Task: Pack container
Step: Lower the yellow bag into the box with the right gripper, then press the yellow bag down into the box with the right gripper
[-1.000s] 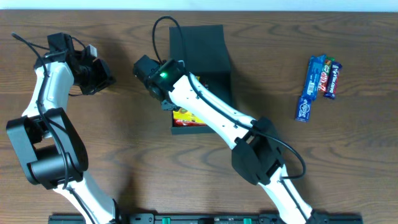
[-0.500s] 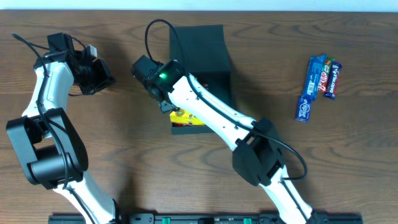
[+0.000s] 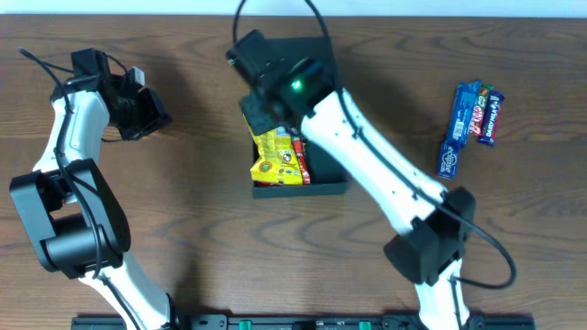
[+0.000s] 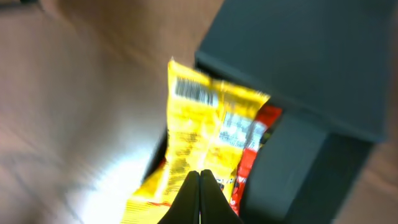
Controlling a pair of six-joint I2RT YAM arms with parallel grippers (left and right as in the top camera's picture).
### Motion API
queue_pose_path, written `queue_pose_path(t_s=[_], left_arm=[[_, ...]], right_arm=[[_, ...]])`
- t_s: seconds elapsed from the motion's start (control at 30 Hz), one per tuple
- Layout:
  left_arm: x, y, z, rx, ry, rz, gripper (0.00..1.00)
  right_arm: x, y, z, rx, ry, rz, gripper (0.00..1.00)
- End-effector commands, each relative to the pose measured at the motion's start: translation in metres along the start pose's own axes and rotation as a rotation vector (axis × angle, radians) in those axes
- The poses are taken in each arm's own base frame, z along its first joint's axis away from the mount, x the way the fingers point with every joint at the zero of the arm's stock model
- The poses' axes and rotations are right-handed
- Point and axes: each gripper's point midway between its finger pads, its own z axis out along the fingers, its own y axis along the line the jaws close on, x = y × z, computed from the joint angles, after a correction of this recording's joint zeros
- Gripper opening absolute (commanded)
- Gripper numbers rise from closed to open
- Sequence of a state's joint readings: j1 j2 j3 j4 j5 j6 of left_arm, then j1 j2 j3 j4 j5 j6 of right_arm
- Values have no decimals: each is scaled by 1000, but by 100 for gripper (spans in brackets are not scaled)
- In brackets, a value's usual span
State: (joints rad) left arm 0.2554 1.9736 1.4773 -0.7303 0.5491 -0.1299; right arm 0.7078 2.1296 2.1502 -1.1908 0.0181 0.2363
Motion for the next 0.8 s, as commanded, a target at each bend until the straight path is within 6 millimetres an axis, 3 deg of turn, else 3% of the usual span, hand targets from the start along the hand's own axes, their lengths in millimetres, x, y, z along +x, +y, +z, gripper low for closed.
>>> queue_pose_path(t_s=[0.0,0.3,0.5,0.77], left_arm=[[1,-12,5,2,10,49,6],[10,-34,16,13,33,103,6],[13,-34,16,10,46,99,6],[13,-34,16,10,45,96,5]], right_arm=[[30,18,35,-241,151,-87,2],[60,26,70,-325,203,-195,1],[67,6,94,-216,199,-146,1],[68,4,111,-199,202,-151,1]])
